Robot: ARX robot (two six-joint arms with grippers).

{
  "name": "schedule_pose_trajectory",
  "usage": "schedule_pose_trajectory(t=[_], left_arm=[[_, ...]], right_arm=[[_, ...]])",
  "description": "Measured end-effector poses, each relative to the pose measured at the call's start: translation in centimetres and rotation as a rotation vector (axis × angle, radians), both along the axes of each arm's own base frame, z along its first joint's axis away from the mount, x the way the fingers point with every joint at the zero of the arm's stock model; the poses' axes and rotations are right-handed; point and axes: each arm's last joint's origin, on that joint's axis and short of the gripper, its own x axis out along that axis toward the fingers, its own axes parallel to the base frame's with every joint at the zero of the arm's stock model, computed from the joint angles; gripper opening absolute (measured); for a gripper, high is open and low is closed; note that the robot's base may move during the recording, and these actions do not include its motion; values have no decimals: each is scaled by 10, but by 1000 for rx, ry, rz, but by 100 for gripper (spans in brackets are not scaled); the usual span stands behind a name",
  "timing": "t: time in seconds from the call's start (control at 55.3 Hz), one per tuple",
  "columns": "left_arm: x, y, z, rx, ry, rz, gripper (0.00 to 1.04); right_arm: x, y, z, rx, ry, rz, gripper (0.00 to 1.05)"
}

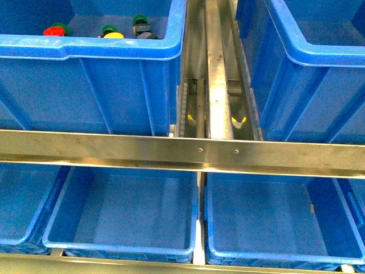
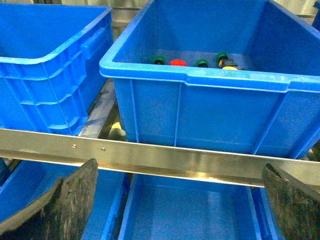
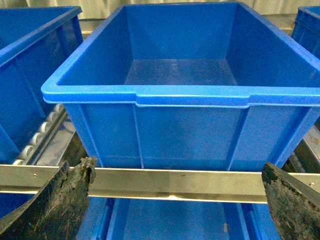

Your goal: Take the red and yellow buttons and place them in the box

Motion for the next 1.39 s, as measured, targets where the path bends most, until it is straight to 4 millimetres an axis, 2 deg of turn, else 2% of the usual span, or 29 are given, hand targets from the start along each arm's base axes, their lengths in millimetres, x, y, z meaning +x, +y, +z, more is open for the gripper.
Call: schedule_pose_trajectory(t=[1.393], left_arm=[[0, 0, 0, 0, 0, 0, 97]], right_arm=[[0, 0, 0, 0, 0, 0, 99]])
